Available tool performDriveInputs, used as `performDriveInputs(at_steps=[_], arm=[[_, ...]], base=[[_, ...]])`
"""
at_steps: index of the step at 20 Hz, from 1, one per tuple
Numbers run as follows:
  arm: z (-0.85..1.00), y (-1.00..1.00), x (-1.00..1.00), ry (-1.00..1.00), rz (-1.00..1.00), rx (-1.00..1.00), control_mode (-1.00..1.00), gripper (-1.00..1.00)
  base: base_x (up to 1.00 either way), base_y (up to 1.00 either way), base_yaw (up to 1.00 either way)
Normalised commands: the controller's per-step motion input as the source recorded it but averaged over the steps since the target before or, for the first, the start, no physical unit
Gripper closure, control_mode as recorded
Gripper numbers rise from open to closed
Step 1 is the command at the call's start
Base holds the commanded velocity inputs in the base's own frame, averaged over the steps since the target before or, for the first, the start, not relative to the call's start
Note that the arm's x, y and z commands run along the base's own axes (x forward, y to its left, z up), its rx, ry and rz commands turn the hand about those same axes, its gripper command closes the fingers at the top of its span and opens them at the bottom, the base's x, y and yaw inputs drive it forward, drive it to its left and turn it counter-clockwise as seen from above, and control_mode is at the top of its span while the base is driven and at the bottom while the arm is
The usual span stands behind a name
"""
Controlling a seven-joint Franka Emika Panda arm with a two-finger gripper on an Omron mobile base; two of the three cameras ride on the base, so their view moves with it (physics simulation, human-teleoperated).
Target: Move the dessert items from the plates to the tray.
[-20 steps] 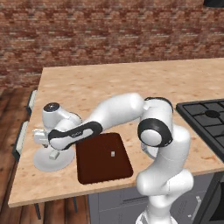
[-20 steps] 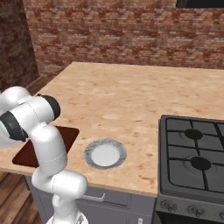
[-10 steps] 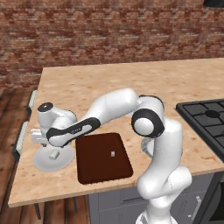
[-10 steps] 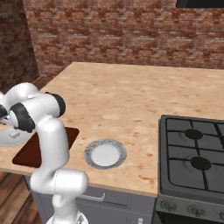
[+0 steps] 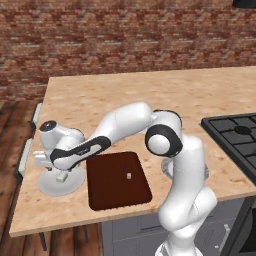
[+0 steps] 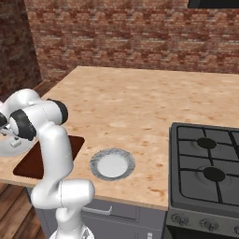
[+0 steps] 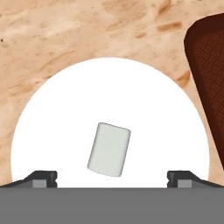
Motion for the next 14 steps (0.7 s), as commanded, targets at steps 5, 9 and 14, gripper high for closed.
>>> performDriveInputs(at_steps=[5, 9, 14], arm=[[-0.27, -0.13, 0.00, 0.00, 0.00, -0.01, -1.00, -1.00], [-0.22, -0.10, 0.00, 0.00, 0.00, 0.00, -1.00, -1.00], [-0.30, -0.01, 0.01, 0.00, 0.00, -0.02, -1.00, -1.00]], base=[[0.00, 0.00, 0.00], [0.00, 0.00, 0.00], [0.00, 0.00, 0.00]])
